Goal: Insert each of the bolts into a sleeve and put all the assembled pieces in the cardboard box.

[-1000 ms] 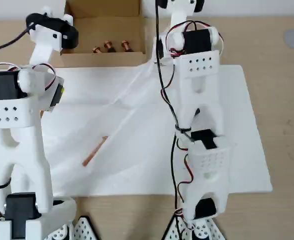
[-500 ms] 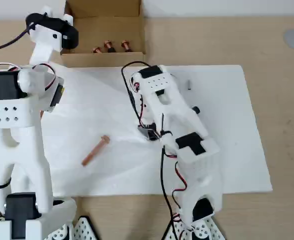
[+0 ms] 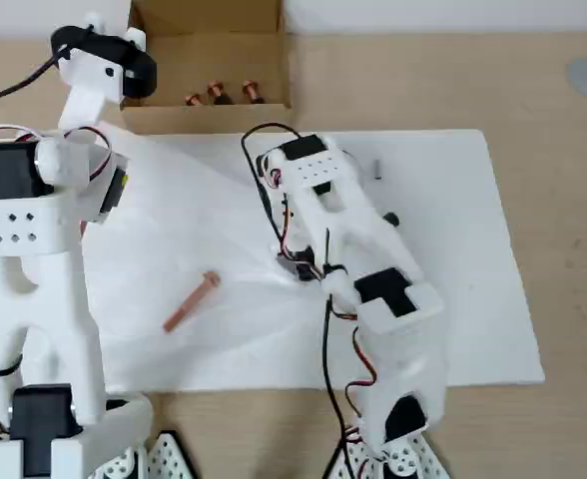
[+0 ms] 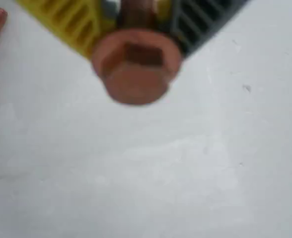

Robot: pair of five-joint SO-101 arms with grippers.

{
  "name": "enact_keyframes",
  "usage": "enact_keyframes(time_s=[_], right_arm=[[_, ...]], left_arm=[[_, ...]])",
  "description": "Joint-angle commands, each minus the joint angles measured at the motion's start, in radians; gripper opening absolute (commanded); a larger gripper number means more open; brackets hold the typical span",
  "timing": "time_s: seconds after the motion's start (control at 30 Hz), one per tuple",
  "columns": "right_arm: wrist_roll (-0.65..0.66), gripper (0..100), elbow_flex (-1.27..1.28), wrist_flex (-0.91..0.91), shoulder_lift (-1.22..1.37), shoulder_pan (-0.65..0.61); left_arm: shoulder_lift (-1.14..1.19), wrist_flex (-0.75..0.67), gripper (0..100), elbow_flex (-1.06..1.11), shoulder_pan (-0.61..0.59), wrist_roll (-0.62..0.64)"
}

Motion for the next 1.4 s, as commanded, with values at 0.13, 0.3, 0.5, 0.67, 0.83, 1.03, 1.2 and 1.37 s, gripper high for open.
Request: enact_keyframes(time_s=[0.13, 0.3, 0.5, 0.67, 0.83, 1.03, 1.2, 1.37], right_arm=[[0.046, 18.6, -0.125, 0.091, -0.042, -0.015], [0.044, 18.6, -0.237, 0.141, -0.039, -0.013], [0.041, 18.6, -0.206, 0.130, -0.019, -0.012], [0.041, 18.5, -0.180, 0.129, 0.016, 0.036], [0.048, 18.5, -0.174, 0.137, 0.016, 0.084], [0.051, 18.5, -0.182, 0.166, -0.071, 0.084], [0.052, 18.5, -0.232, 0.170, -0.288, 0.085], [0.118, 18.5, -0.236, 0.172, -0.493, 0.102]], left_arm=[[-0.042, 0.003, 1, -0.005, 0.000, -0.006], [-0.042, 0.003, 1, -0.005, 0.000, -0.006], [-0.042, 0.003, 1, -0.005, 0.000, -0.006], [-0.042, 0.003, 1, -0.005, 0.000, -0.008], [-0.042, 0.003, 1, -0.005, 0.000, -0.008], [-0.042, 0.003, 1, -0.005, 0.000, -0.008], [-0.042, 0.003, 1, -0.005, 0.000, -0.008], [-0.042, 0.003, 1, -0.005, 0.000, -0.006]])
